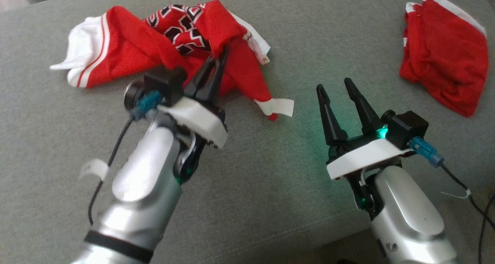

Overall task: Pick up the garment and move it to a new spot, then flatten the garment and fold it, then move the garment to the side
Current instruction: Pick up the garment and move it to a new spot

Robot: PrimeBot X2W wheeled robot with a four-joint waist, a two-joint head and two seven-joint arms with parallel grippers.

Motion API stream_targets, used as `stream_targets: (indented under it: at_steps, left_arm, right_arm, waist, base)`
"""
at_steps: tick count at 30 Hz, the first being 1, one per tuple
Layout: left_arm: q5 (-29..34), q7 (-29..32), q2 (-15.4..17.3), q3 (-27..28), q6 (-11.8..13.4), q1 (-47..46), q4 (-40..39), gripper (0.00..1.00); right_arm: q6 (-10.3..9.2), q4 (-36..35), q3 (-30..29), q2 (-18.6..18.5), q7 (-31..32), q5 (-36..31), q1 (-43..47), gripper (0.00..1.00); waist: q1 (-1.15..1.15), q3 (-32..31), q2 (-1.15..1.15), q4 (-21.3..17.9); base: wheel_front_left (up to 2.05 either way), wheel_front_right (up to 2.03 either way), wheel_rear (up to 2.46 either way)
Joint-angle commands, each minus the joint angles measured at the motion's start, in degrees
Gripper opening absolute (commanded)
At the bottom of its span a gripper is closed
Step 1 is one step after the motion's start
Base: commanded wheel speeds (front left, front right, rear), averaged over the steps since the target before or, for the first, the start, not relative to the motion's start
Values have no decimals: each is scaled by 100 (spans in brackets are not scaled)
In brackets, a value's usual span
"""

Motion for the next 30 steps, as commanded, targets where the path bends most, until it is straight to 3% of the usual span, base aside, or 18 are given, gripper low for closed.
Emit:
stream_targets:
  at_steps: [1, 7, 19, 30]
  left_arm:
    - [-58, -31, 66, 174, 140, 70, -170, 100]
    - [110, -31, 64, 667, 490, 791, -382, 100]
    - [599, -31, 64, 1829, 831, 2131, -976, 100]
    - [816, -31, 64, 2334, 1021, 3094, -1413, 100]
  right_arm:
    - [37, -141, 88, 60, -61, 5, -3, 100]
    - [37, -73, -31, 60, -61, -105, 45, 100]
    - [37, 81, -290, 60, -61, -291, 276, 100]
    - [37, 231, -427, 60, -61, -363, 562, 100]
  waist:
    - [0, -60, 0, 105]
    - [0, -217, 0, 447]
    - [0, -606, 0, 1074]
    - [0, -1022, 0, 1327]
  base:
    - [0, 0, 0]
    - [0, 0, 0]
    - [0, 0, 0]
    - [0, 0, 0]
